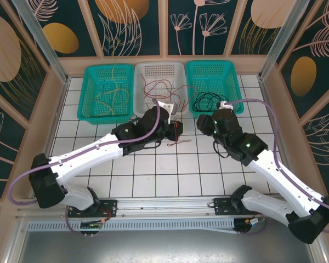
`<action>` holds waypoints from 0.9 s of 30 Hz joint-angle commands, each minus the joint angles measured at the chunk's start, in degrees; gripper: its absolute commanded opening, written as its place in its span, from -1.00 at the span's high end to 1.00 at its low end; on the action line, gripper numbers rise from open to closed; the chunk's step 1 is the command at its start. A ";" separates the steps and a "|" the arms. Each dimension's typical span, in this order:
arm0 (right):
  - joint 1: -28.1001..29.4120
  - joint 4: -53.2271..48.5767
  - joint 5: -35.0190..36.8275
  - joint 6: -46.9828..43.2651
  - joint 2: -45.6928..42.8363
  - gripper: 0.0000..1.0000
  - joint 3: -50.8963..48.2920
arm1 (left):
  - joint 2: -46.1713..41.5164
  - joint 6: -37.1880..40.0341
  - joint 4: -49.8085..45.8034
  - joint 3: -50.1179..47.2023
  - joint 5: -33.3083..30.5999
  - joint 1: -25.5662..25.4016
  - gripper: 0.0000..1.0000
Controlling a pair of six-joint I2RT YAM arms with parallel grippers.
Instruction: Untangle the cables
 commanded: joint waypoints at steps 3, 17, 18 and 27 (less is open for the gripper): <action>-0.46 14.59 -17.73 -0.20 3.63 0.05 -0.51 | -0.48 3.44 -1.15 6.88 4.94 -0.33 1.00; 1.95 35.85 -32.64 8.34 12.89 0.09 -8.09 | 0.80 2.88 0.60 21.61 1.24 6.47 1.00; 3.00 36.12 -31.83 8.58 13.21 0.09 -8.35 | 1.06 2.75 0.59 22.28 0.23 7.98 1.00; 10.93 33.29 -26.53 8.22 17.49 0.17 -7.59 | 7.35 5.20 3.79 27.65 -1.91 18.85 1.00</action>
